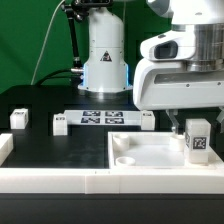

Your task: Assemble one leg

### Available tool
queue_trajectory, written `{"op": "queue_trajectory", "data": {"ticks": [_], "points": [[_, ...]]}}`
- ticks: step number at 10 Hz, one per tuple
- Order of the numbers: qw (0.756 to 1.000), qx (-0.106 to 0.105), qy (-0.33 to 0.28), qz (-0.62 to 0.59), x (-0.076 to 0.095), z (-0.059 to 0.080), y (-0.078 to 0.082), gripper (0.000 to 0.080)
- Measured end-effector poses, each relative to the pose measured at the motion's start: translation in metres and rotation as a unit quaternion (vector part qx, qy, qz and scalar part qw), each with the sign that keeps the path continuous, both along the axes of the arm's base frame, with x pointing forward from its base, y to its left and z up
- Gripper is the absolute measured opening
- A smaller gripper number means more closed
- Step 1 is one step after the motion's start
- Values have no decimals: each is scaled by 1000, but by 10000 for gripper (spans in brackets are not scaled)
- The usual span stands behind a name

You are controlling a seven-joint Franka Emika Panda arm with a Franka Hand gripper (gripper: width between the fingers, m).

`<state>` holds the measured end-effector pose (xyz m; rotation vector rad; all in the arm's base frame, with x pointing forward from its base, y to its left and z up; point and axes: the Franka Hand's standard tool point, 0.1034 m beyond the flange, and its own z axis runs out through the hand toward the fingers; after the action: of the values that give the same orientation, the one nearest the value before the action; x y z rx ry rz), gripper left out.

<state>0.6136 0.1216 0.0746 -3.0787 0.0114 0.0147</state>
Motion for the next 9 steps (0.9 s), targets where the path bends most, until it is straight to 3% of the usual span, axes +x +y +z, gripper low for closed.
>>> {"op": "queue_trajectory", "data": {"ticks": [1, 2, 5, 7, 9], "points": [[1000, -1, 0, 0, 0, 0, -2, 391], [1000, -1, 1, -9, 0, 0, -2, 292], [996, 9, 6, -85, 0, -1, -2, 292], [978, 20, 7, -205, 1, -1, -1, 292], [945, 29, 13, -325, 2, -2, 0, 294]]}}
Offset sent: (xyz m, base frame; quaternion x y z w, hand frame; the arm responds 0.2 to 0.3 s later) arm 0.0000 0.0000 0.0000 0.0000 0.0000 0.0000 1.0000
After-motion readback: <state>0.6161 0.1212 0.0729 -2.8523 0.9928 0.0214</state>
